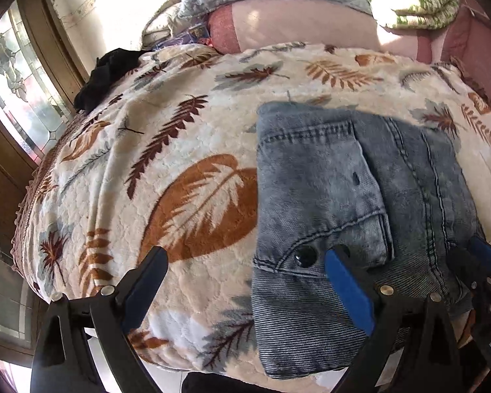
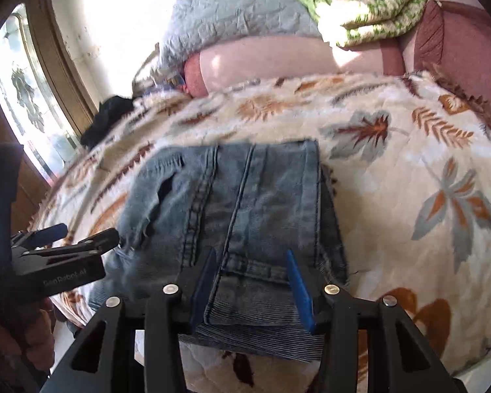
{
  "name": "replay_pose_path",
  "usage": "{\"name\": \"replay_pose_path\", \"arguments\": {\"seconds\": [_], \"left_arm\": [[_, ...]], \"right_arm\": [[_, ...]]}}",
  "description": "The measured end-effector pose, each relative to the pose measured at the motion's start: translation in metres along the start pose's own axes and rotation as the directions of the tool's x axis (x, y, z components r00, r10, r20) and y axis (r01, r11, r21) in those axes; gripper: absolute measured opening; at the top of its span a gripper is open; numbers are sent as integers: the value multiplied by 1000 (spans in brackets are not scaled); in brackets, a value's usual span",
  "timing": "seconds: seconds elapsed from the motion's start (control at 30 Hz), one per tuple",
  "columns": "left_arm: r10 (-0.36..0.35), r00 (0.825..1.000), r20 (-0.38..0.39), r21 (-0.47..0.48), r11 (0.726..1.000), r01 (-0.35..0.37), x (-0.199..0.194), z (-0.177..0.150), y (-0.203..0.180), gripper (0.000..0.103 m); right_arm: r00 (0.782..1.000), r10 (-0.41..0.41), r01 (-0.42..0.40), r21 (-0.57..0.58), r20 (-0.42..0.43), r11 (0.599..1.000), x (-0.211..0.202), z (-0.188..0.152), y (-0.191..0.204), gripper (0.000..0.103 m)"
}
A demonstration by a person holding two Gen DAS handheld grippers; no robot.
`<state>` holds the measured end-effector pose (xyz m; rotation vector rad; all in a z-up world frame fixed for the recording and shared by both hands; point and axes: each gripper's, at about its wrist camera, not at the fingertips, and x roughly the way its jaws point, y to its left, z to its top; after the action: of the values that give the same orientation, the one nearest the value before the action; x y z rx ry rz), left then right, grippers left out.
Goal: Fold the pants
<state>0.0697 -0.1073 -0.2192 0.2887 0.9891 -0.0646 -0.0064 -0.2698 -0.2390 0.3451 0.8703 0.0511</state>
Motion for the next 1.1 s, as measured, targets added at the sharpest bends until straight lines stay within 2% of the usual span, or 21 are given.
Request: {"name": "replay_pose_path", "arguments": {"seconds": [0.07, 0.1, 0.17, 0.27, 0.37, 0.47, 0.53, 0.67, 0.9, 1.1], "left_arm": [[25, 1000, -2, 30, 999, -25, 11, -7, -7, 98], [27, 999, 21, 27, 999, -28, 12, -10, -7, 98], [15, 1000, 21, 23, 1000, -16, 12, -9, -4, 98], [-21, 1000, 11, 11, 1000, 21, 9, -6, 4, 98], [-25, 999, 34, -15, 1000, 26, -1, -8, 14, 98], [-19, 997, 76, -32, 999, 21, -13, -11, 24, 98], [-17, 994, 106, -42, 999, 21, -22, -11, 31, 98], [-7, 988, 155, -67, 998, 17, -39, -10, 44, 98], [-23, 983, 184, -89, 995, 40, -52, -10, 55, 98], [-31, 982, 184, -107, 993, 52, -53, -9, 59, 98]], "right_arm": [[999, -19, 19, -5, -45, 1000, 12, -6, 1, 48], [999, -27, 27, -17, -32, 999, 13, -8, 2, 48], [998, -44, 43, -34, -36, 998, 14, -9, 5, 48], [999, -6, 6, 2, -52, 1000, 10, -3, -1, 48], [999, 47, -45, 52, -26, 998, -2, 2, -13, 48], [999, 44, -44, 69, 6, 997, -15, 5, -22, 50], [999, 46, -47, 93, 16, 995, -21, 6, -29, 58], [999, 25, -28, 107, 35, 994, -31, 9, -36, 61], [1000, 18, -21, 128, 25, 992, -29, 10, -37, 62], [1000, 14, -15, 92, 19, 996, -25, 6, -29, 63]]}}
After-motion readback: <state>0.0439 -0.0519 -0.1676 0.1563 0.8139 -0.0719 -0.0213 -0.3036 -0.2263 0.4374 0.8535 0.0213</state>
